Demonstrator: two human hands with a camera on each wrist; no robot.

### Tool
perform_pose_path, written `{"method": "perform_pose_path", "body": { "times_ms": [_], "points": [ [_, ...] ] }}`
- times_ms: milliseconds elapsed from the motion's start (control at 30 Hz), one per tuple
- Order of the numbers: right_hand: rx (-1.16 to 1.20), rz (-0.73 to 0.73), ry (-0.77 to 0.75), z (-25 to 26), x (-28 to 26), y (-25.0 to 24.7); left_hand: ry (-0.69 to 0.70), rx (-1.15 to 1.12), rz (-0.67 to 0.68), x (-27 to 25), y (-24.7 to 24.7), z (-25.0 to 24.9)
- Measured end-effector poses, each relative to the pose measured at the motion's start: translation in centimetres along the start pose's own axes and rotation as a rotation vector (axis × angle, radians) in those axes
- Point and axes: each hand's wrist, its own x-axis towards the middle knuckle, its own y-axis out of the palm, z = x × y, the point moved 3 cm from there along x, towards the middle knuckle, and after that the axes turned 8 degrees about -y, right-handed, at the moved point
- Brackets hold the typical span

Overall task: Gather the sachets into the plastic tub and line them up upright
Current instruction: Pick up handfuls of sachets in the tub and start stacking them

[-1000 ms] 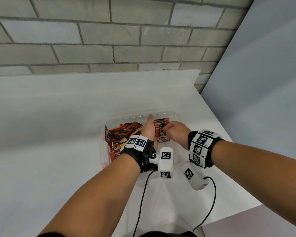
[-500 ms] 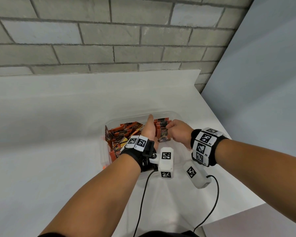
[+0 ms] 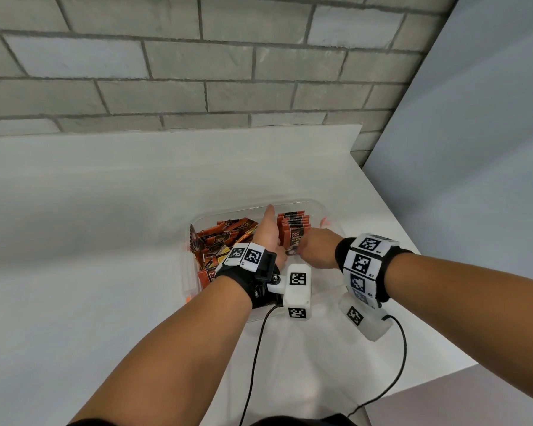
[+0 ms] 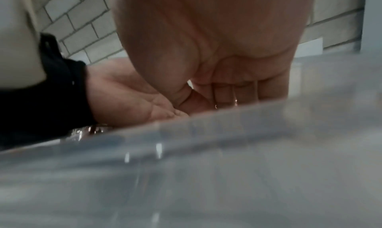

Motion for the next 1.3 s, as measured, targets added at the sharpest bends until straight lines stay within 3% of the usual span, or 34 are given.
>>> {"method": "perform_pose_path", "body": {
  "times_ms": [467,600,1300],
  "points": [
    [-0.235,0.098,-0.064,1.5,0.3,0.4,-0.019,0.015,-0.014,0.6,-0.3,0.1],
    [-0.307,0.145,-0.008,1.6,0.6,0.5,-0.015,0.042,-0.009,0.7,-0.4,0.1],
    [-0.126,0.006,0.07,0.5,0.3,0.1,0.012,0.113,-0.005,2.3,-0.8,0.2]
  ]
}}
